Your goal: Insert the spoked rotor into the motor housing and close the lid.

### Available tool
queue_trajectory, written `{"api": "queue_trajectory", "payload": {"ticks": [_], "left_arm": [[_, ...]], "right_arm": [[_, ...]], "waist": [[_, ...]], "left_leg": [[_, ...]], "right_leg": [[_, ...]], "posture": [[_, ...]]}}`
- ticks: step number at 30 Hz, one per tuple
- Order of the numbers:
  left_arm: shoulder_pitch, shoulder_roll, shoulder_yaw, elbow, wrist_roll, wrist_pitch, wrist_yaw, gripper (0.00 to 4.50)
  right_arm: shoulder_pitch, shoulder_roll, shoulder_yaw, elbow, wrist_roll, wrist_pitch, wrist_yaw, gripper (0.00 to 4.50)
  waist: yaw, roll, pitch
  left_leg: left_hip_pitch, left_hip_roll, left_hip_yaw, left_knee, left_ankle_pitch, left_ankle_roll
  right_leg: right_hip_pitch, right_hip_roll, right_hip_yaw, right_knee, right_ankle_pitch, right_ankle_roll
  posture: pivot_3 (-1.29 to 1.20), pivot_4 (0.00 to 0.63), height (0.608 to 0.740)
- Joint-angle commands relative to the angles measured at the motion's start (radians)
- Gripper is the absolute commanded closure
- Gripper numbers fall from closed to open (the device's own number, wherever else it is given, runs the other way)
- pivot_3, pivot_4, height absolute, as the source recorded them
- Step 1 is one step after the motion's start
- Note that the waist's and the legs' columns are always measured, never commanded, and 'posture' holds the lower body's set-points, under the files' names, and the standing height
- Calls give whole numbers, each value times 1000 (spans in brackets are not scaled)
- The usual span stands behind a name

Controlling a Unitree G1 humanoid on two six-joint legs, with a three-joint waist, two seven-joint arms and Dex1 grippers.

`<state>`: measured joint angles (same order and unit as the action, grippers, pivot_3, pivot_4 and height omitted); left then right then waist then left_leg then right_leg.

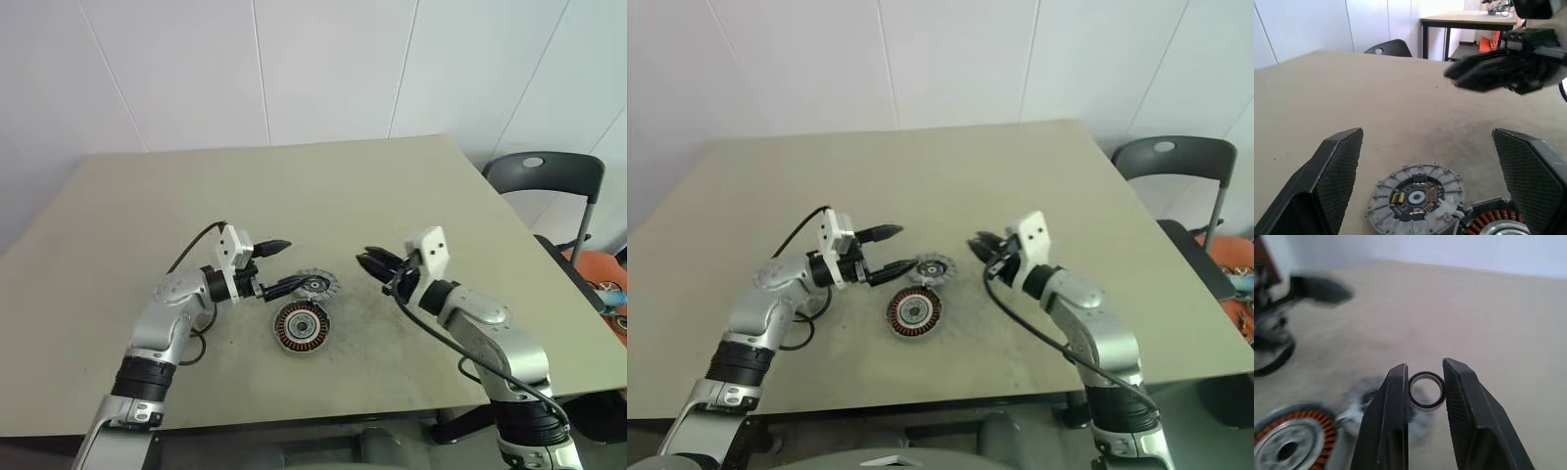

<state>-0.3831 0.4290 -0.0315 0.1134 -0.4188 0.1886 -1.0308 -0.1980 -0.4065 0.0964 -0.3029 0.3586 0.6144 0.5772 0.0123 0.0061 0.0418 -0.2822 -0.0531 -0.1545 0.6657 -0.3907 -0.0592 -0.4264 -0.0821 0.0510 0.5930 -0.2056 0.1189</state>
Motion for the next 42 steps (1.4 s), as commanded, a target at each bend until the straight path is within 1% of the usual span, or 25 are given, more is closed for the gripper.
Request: {"api": "queue_trajectory", "payload": {"ticks": [1,5,8,12,16,20,23,26,30,33,37,42], "left_arm": [[-29,36,38,-34,-30,22,-22,0],[-39,75,52,-24,-35,39,-48,0],[-42,86,52,-20,-30,35,-57,0],[-40,65,42,-25,-26,27,-47,0],[-28,54,36,-22,-21,19,-51,0],[-42,46,34,9,-13,6,-63,0],[-56,41,34,30,-9,-4,-70,0],[-60,35,29,37,-8,-10,-77,0],[-73,-2,-4,45,-9,0,-97,0],[-124,-47,-42,100,0,-4,-132,0],[-246,-117,-94,256,24,-48,-215,0],[-384,-197,-121,478,60,-137,-315,0]], "right_arm": [[-32,-30,44,10,-35,75,-9,3824],[-57,-49,79,16,-45,105,20,3824],[-78,-47,94,12,-36,111,38,3824],[-97,-39,78,64,-54,95,22,3824],[-81,-43,72,43,-37,95,40,3824],[-94,-38,94,40,-22,79,88,3824],[-119,-35,97,76,-43,73,84,3824],[-109,-37,83,72,-40,72,79,3824],[-77,-36,53,45,-44,85,32,3824],[-35,-37,0,8,-42,99,-27,3824],[77,-26,-87,-106,-23,127,-110,3824],[227,10,-163,-250,-20,160,-207,3824]], "waist": [[0,0,0],[0,0,0],[-2,0,0],[-1,0,0],[-1,0,0],[-4,0,0],[-2,0,0],[-2,0,0],[1,-1,0],[1,-1,-1],[2,-2,-1],[-3,-2,-1]], "left_leg": [[-2,0,0,0,1,-1],[-4,0,0,0,1,-2],[-4,0,0,0,1,-2],[-4,0,1,0,1,-2],[-4,0,1,0,1,-2],[-4,0,1,0,1,-2],[-4,0,1,0,1,-2],[-4,0,1,0,1,-2],[-4,0,1,0,1,-2],[-4,0,1,0,1,-2],[-4,-1,1,1,1,-2],[-3,0,2,1,1,-2]], "right_leg": [[-1,0,0,0,0,0],[-4,0,0,-1,0,0],[-4,0,0,-1,0,0],[-4,0,0,-1,0,0],[-4,0,0,-1,0,0],[-4,0,0,-1,0,0],[-4,0,0,0,0,0],[-4,0,0,0,0,0],[-4,0,0,0,0,0],[-4,-1,0,-1,1,0],[-3,0,0,-1,1,0],[-3,0,1,-1,1,0]], "posture": [[0,0,740],[0,0,740],[0,0,740],[0,0,740],[0,0,740],[0,0,740],[0,0,740],[0,0,740],[0,0,740],[0,0,740],[0,0,740],[0,0,740]]}}
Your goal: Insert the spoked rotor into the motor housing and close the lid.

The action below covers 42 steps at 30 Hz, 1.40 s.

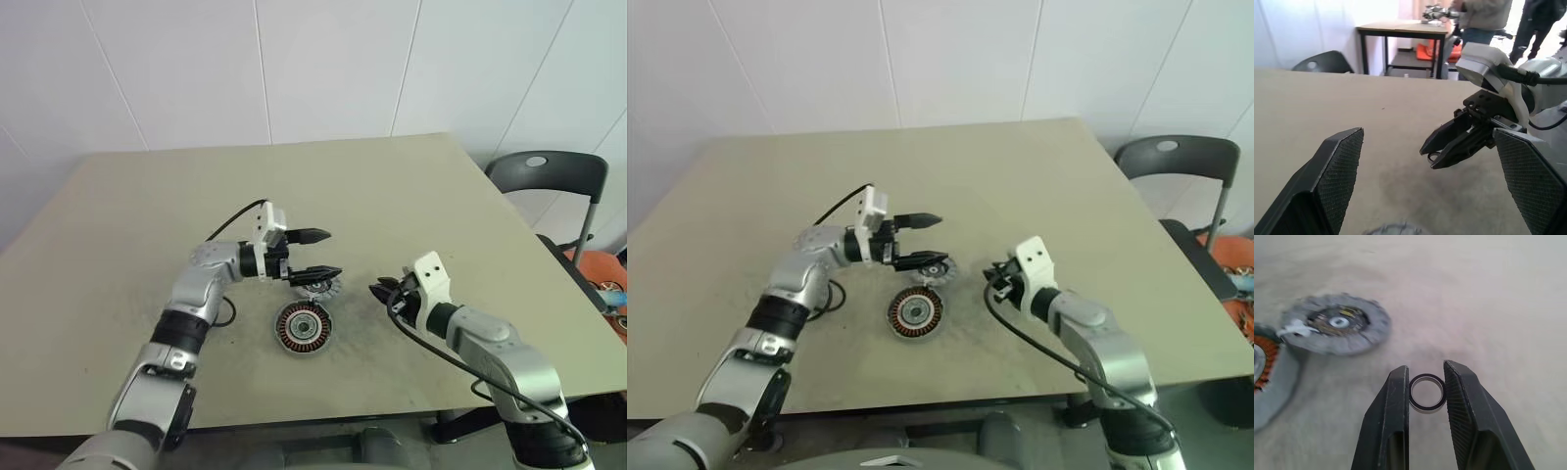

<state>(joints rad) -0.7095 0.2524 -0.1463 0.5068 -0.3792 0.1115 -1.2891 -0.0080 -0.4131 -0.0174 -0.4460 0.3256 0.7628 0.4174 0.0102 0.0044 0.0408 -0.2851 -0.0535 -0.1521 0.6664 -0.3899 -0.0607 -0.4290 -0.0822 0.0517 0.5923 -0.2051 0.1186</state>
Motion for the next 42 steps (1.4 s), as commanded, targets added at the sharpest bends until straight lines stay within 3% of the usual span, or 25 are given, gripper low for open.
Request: {"api": "queue_trajectory", "payload": {"ticks": [1,8,16,42], "left_arm": [[-77,-33,-7,121,26,-77,-73,0],[-163,-84,11,305,65,-176,-147,0],[-177,-80,33,346,82,-206,-165,0],[-72,83,98,199,88,-136,-96,0]], "right_arm": [[59,23,-61,-127,15,16,-61,3824],[170,61,-112,-200,19,10,-121,3824],[168,60,-108,-200,23,6,-129,3824],[-205,-19,138,63,-6,26,58,3824]], "waist": [[0,0,0],[0,0,0],[1,0,0],[1,-1,-1]], "left_leg": [[0,0,0,0,0,0],[1,0,1,1,-2,3],[3,0,0,1,-2,3],[3,0,0,1,0,0]], "right_leg": [[0,0,0,0,0,0],[2,0,1,1,0,0],[3,0,1,1,0,0],[2,0,0,1,0,0]], "posture": [[0,0,740],[0,0,740],[0,0,740],[0,0,740]]}}
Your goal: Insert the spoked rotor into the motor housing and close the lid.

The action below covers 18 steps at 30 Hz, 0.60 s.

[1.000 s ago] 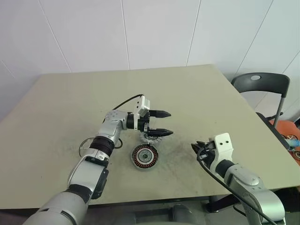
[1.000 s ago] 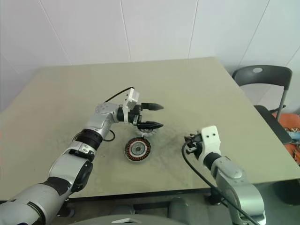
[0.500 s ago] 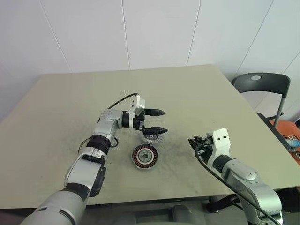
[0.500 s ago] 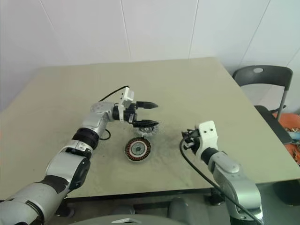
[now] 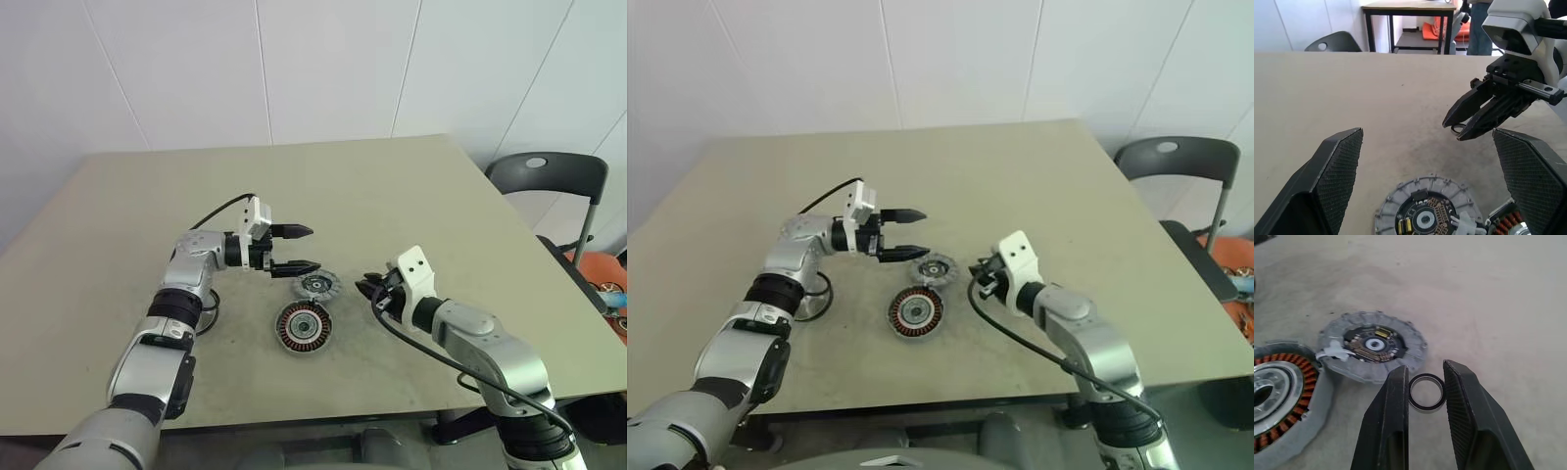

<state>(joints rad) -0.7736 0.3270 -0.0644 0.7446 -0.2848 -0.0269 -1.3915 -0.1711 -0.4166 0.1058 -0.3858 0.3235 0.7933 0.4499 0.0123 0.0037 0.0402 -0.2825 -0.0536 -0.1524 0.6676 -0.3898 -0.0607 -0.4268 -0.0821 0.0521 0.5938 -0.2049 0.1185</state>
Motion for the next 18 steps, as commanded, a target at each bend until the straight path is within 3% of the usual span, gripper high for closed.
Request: {"api": "queue_trajectory", "payload": {"ticks": [1,12,18], "left_arm": [[-7,8,17,-39,-6,2,9,0],[-3,32,35,-12,-6,-28,21,0],[78,35,51,-125,-28,-3,60,0]], "right_arm": [[-54,-16,25,10,-5,-2,34,3824],[-140,-5,85,65,-13,-5,78,3824],[-188,16,96,132,-7,-38,116,3824]], "waist": [[-2,0,0],[-6,0,0],[-9,0,0]], "left_leg": [[0,0,0,0,0,0],[0,0,0,0,0,0],[0,0,0,0,0,0]], "right_leg": [[0,0,0,0,0,0],[-1,0,0,0,0,0],[-1,0,0,1,0,0]], "posture": [[0,0,740],[0,0,740],[0,0,740]]}}
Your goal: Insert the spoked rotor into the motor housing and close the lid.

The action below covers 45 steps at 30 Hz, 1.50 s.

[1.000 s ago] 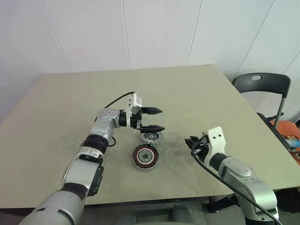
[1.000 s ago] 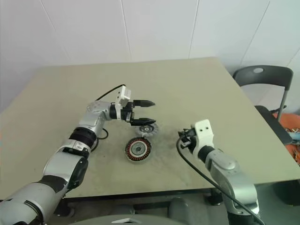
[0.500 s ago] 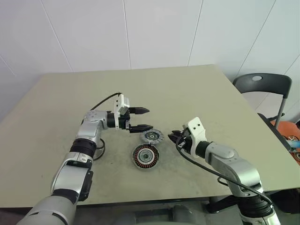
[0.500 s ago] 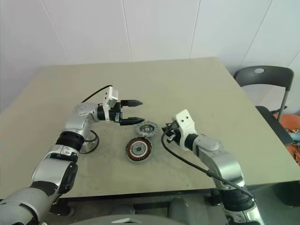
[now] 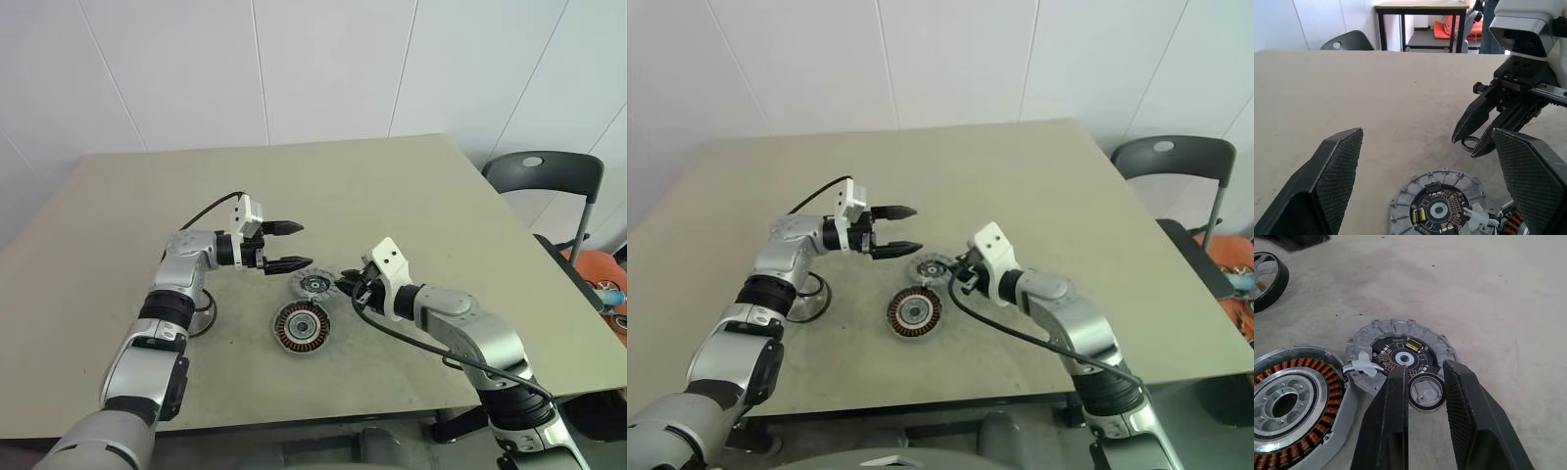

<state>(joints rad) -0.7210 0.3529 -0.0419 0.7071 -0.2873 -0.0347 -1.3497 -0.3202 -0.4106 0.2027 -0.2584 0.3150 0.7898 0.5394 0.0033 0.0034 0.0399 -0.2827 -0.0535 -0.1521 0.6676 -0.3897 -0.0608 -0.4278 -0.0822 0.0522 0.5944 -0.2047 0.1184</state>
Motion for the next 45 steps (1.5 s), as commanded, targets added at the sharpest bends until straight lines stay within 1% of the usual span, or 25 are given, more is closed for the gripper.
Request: {"api": "queue_trajectory", "payload": {"ticks": [1,6,10,13,20,24,35,45], "left_arm": [[47,16,33,-114,-29,12,26,0],[122,41,51,-209,-39,47,67,0],[158,50,58,-259,-43,65,90,0],[176,65,69,-288,-48,76,110,0],[223,96,78,-358,-64,109,136,0],[241,105,80,-396,-73,132,152,0],[256,101,66,-521,-94,220,220,0],[248,108,65,-572,-105,268,256,0]], "right_arm": [[-45,8,0,16,4,-36,37,3824],[-62,-7,22,18,34,-17,117,3824],[-75,-12,84,-14,64,8,210,3824],[-95,-13,153,-10,46,5,254,3824],[-116,-22,232,11,-1,-20,291,3824],[-119,-20,252,24,-24,-35,295,3824],[-136,25,247,70,-49,-60,285,3824],[-128,24,257,65,-57,-60,308,3824]], "waist": [[-1,0,0],[-1,0,0],[-1,0,0],[-1,-1,0],[-10,-2,-1],[-15,-2,-2],[-16,-3,-2],[-16,-3,-2]], "left_leg": [[0,0,0,0,0,0],[-1,0,0,0,0,0],[-1,0,0,0,0,0],[-1,0,0,0,0,0],[-1,0,0,0,0,0],[-1,0,0,0,0,0],[-1,0,0,0,0,0],[-1,0,0,0,0,-1]], "right_leg": [[0,0,0,0,0,0],[-1,0,0,1,0,0],[-1,0,0,1,0,0],[-1,0,0,1,0,0],[-1,0,0,1,0,0],[-2,0,0,1,0,0],[-2,0,0,1,0,-1],[-2,0,0,1,0,-1]], "posture": [[0,0,740],[0,0,740],[0,0,740],[0,0,740],[0,0,740],[0,0,740],[0,0,740],[0,0,740]]}}
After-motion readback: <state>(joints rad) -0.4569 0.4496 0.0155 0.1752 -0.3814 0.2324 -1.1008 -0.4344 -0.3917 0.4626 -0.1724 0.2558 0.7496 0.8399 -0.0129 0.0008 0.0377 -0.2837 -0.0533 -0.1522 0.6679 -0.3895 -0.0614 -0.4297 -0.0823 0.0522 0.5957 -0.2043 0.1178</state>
